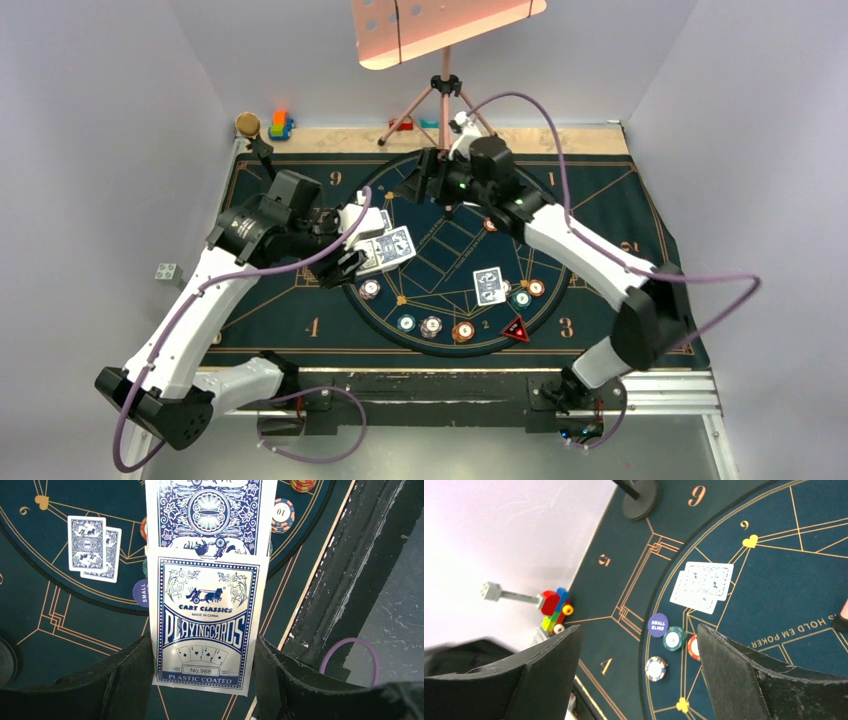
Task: Distribute texas hold em gaming equipment
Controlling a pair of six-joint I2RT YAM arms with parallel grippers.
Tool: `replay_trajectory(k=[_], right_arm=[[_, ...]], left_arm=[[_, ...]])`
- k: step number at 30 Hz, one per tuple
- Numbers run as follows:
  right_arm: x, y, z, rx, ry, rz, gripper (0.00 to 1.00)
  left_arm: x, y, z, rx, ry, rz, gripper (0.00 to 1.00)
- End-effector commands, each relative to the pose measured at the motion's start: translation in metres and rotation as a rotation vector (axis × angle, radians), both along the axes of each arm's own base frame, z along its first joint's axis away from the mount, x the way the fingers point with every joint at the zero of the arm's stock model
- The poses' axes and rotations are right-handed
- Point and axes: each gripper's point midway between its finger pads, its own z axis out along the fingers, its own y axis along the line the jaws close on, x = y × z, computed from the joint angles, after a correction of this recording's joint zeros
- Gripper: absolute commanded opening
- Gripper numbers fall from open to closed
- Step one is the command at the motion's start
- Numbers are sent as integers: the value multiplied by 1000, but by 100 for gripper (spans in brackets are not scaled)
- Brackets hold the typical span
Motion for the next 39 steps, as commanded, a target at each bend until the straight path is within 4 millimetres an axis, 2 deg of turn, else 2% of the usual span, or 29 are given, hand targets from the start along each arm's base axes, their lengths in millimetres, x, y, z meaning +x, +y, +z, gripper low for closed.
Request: replay_trajectory(k=[1,8,11,14,19,33,34,35,39], right_arm=[[-30,-18,31,23,-91,37,90],[-78,-7,44,106,-81,273,93],[-93,-1,35,106,-95,394,94],[-97,2,24,81,-64,438,95],[-104,4,18,85,-48,475,96],[-104,5,-9,22,31,469,98],[-96,1,-10,19,32,449,98],[-102,7,-10,18,30,468,98],[-100,6,-12,-5,33,454,96]], left_arm=[[11,-10,6,-45,-29,-1,0],[18,-14,10,-57,-40,3,0],[24,-14,11,-58,-53,17,0],[27,-16,11,-64,-55,25,0],[28,-16,11,-64,-55,28,0],[30,-17,13,-59,-46,30,0],[30,-17,14,-61,-49,29,0],[31,-18,13,-60,-47,29,0],[31,-18,15,-61,-47,29,0]])
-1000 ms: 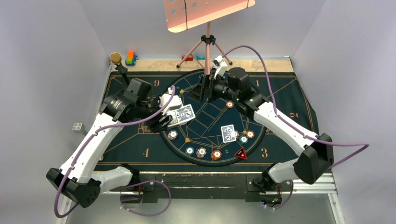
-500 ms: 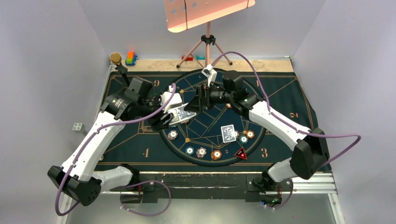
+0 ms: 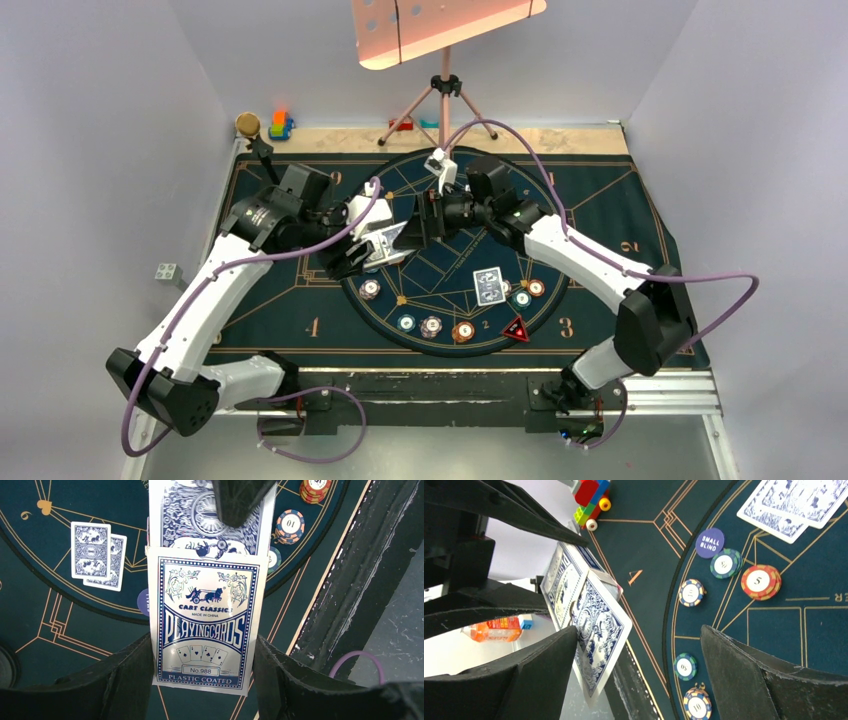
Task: Distribute texas hold em gaming equipment
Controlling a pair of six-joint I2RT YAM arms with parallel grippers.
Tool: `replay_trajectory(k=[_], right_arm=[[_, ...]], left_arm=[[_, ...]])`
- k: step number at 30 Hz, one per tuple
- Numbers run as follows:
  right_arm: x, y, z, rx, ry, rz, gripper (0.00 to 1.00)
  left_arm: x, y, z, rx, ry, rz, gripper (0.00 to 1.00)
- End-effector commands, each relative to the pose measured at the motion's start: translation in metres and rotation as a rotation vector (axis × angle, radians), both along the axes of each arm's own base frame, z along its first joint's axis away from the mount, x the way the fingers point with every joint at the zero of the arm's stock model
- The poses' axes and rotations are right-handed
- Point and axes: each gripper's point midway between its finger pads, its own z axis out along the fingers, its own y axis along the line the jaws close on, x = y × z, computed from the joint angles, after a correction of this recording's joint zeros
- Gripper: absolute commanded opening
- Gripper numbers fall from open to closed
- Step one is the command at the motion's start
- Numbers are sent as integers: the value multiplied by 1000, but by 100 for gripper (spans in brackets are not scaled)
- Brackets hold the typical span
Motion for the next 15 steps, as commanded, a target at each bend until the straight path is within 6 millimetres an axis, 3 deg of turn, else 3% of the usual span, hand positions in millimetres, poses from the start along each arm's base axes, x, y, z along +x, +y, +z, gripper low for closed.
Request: replay_trajectory(k=[1,15], right_arm=[[1,1,12,-9,-47,9,93],[12,-8,15,-40,-70,-84,70]], left_arm=[[10,-7,24,-55,-63,9,0],[7,-7,25,-59,-60,4,0]])
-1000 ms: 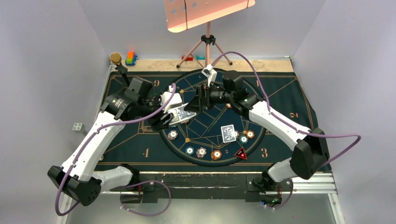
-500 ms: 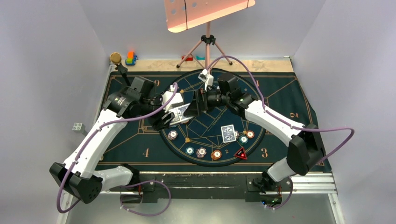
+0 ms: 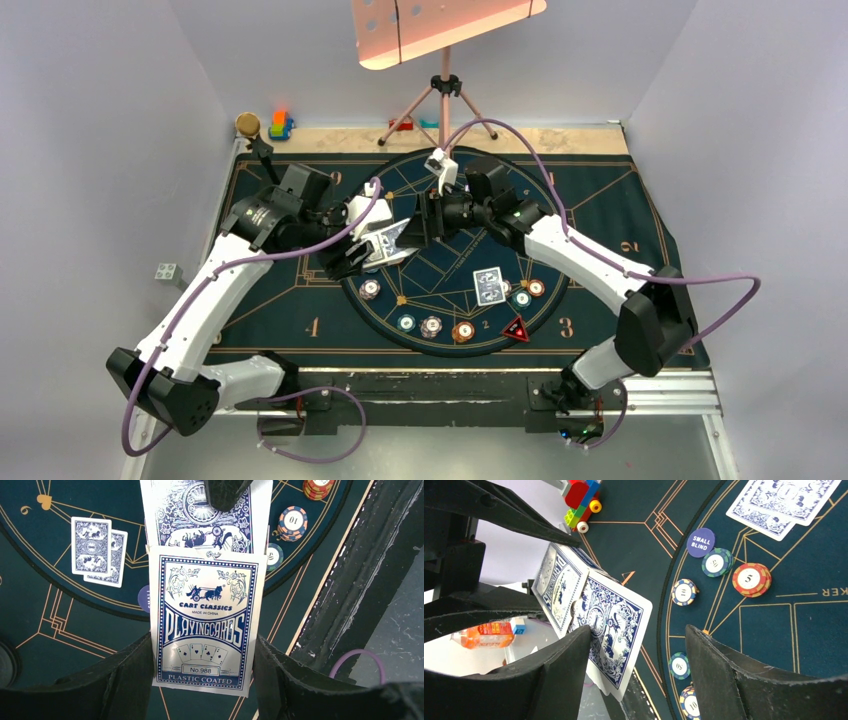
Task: Distribute texas hold em gaming equipment
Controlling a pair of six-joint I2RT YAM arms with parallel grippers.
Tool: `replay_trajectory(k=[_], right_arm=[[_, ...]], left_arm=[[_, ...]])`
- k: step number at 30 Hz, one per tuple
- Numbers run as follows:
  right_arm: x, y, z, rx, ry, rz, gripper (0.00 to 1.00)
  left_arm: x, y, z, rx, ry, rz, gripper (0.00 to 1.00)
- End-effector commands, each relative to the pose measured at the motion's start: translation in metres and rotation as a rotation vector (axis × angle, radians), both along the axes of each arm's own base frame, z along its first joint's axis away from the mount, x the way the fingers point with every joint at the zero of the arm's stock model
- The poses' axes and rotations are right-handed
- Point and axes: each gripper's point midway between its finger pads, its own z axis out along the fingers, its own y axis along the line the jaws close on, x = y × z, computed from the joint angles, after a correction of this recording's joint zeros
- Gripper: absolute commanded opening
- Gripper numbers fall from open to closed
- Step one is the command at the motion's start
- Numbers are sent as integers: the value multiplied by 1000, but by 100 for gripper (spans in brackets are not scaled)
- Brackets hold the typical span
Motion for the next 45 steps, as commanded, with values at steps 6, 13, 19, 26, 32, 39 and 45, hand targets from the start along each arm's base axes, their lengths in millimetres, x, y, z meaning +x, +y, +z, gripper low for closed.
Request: replay_trajectory(k=[6,13,19,26,32,39,45], right_arm=[[15,-13,29,-20,-108,-104,69],[15,-18,40,-16,-137,-128,64],[14,-21,49,-3,-156,-142,59],[13,-23,55,4,-169,-148,44],[13,-26,64,8,-182,-164,40],[13,-35,81,39,-203,-185,13],[13,-36,86,66,-178,-175,1]], left_arm=[[5,-8,26,-73,-63,-5,0],[2,-7,27,-75,-66,-7,0],[1,-7,26,-75,-70,-7,0],[0,-6,25,-72,-70,-8,0],[-2,-5,24,-69,-66,-12,0],[-2,-5,23,-71,-64,-17,0],[-2,-6,22,-69,-60,-19,0]])
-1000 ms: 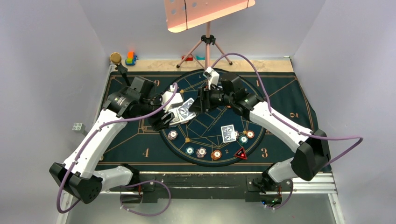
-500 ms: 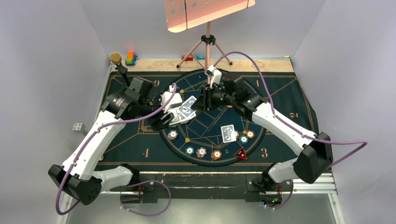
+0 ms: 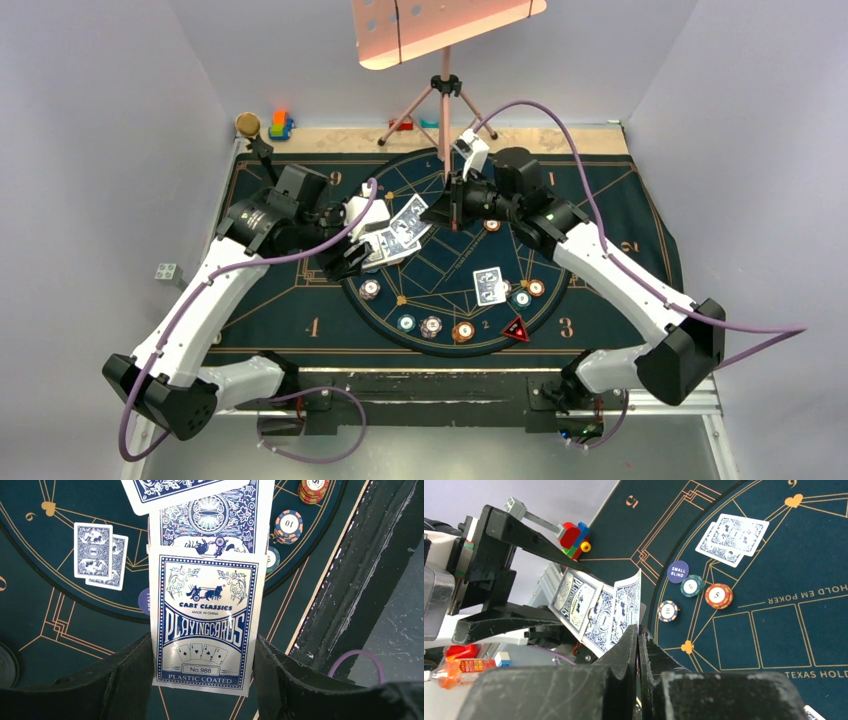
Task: Distribute texas hold em gaming equipment
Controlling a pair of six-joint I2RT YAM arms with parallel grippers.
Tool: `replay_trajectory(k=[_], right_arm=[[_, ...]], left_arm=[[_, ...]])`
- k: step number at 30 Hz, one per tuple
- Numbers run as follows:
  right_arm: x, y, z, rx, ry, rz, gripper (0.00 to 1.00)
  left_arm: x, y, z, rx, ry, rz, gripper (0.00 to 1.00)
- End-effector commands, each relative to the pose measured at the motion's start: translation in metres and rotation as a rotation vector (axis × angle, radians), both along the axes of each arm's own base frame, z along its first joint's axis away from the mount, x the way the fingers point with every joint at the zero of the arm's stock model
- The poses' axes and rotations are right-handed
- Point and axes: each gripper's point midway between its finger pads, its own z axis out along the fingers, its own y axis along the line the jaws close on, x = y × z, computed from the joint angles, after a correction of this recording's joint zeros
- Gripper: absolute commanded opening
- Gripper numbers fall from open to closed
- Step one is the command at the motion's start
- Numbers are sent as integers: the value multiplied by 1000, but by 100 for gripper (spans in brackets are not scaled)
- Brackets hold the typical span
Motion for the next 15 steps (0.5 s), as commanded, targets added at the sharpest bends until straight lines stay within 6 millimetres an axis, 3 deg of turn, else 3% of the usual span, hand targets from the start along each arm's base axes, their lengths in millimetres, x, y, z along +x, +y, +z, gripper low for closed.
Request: replay_trajectory(k=[1,5,11,15], right_arm=[[2,-2,29,67,-34,3,0],[7,-12,38,145,12,0,0],[25,-45,53,297,69,-28,0],[49,-70,45,287,98,-140,0]], left_arm=[[1,-5,16,-50,-43,-14,0],[1,-4,15,-45,-46,-14,0],[1,-5,14,-45,-43,-16,0],[0,-6,17,-50,-45,-24,0]])
